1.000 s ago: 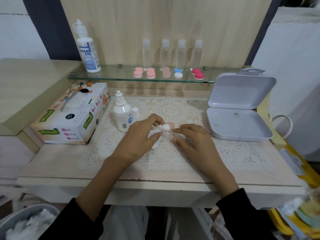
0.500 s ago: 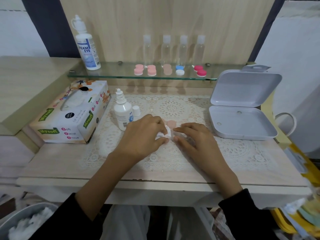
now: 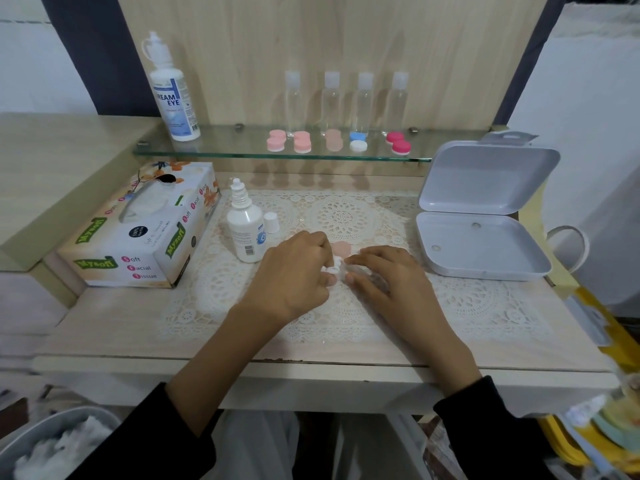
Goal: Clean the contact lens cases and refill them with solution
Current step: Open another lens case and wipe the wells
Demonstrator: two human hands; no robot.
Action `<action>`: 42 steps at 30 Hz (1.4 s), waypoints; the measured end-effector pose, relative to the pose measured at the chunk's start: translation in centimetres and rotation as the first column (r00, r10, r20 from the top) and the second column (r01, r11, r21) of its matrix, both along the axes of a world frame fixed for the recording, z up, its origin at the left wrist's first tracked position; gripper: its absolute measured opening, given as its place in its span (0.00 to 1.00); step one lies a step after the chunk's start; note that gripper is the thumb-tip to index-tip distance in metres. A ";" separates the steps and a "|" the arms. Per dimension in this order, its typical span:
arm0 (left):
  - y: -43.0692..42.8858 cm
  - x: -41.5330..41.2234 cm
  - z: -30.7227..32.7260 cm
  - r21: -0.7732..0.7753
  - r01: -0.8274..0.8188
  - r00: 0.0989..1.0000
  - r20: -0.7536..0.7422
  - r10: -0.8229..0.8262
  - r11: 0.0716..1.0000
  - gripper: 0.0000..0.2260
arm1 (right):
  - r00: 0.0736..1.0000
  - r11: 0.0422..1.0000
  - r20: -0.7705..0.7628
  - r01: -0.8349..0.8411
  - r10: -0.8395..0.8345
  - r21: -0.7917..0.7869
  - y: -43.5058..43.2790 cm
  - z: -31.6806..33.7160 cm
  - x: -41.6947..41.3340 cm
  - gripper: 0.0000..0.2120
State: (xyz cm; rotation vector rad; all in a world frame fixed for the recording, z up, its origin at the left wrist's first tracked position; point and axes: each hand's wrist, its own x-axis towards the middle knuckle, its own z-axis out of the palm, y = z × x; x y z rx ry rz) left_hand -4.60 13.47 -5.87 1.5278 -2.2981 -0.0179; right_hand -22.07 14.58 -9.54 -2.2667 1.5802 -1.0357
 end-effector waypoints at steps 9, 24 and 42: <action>-0.5 0.5 0.1 0.188 0.014 0.935 -0.351 0.054 0.982 0.06 | 1.000 1.000 -0.020 0.014 -0.014 -0.005 0.1 0.2 0.0 0.14; -0.1 0.1 0.6 0.028 0.060 0.912 -0.408 -0.043 0.998 0.08 | 0.999 0.999 -0.027 0.021 -0.022 -0.026 0.2 0.1 0.0 0.14; 1.8 0.0 -0.9 -0.037 -0.145 0.922 -0.367 0.121 0.989 0.08 | 0.998 0.999 -0.041 0.038 -0.039 -0.030 -0.1 -0.1 -0.1 0.14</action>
